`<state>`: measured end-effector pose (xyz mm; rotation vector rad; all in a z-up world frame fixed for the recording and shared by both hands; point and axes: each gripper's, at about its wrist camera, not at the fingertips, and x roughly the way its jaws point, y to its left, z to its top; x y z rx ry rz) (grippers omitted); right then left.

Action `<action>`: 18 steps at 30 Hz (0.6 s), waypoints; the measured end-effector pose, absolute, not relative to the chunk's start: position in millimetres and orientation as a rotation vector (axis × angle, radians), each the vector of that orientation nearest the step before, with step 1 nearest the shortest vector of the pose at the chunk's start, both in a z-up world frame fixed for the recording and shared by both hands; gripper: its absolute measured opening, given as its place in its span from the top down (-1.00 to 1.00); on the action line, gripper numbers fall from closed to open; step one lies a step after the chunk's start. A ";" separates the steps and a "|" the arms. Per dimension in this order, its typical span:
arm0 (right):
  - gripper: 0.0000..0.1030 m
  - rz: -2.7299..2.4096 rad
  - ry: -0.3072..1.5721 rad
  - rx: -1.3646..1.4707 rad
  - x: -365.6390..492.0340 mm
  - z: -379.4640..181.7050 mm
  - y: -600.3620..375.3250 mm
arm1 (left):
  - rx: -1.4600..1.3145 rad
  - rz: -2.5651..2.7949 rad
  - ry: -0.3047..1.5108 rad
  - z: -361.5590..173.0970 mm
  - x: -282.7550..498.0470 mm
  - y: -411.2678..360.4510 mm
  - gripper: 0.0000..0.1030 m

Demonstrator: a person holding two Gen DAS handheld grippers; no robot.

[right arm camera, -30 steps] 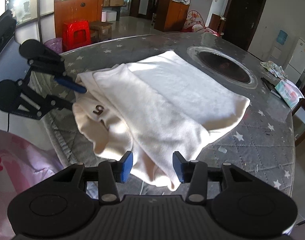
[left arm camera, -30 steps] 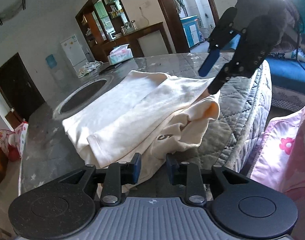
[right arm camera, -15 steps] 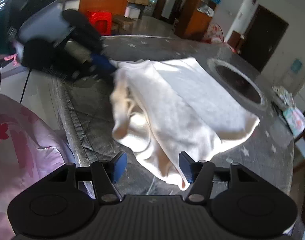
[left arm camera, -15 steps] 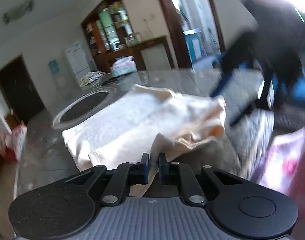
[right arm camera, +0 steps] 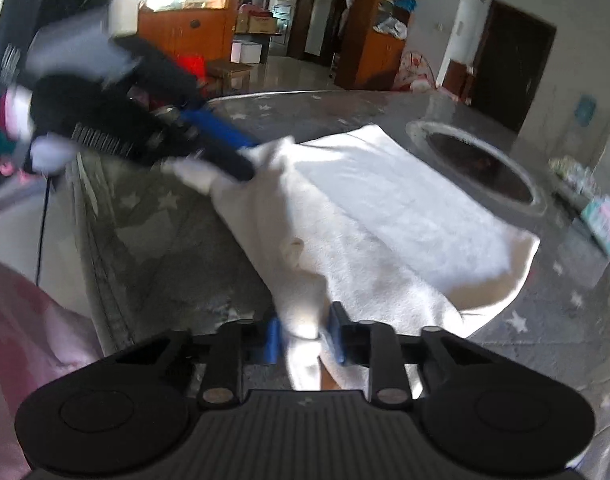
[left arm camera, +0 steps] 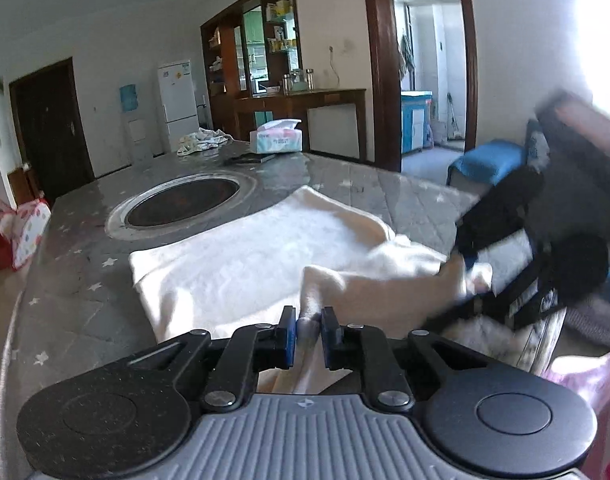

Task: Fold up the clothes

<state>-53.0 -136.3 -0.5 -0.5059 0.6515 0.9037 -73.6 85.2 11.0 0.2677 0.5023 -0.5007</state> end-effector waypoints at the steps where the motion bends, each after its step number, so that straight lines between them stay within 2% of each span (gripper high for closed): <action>1: 0.69 0.905 0.662 -0.484 -50.1 1.4 -137.2 | 0.287 -0.496 0.503 7.9 -77.9 85.7 0.61; 6: 0.72 0.913 0.714 -0.426 -39.4 7.2 -138.7 | 0.355 -0.460 0.515 -8.2 -99.6 91.8 0.34; 15: 0.72 0.902 0.720 -0.422 -36.7 9.5 -136.4 | 0.524 -0.421 0.466 -24.9 -116.0 94.9 0.31; 16: 0.73 0.898 0.718 -0.422 -37.2 9.2 -136.4 | 0.545 -0.427 0.462 -26.7 -116.4 94.3 0.33; 18: 0.76 0.894 0.711 -0.425 -38.6 8.2 -136.4 | 0.557 -0.438 0.461 -28.8 -115.1 94.2 0.63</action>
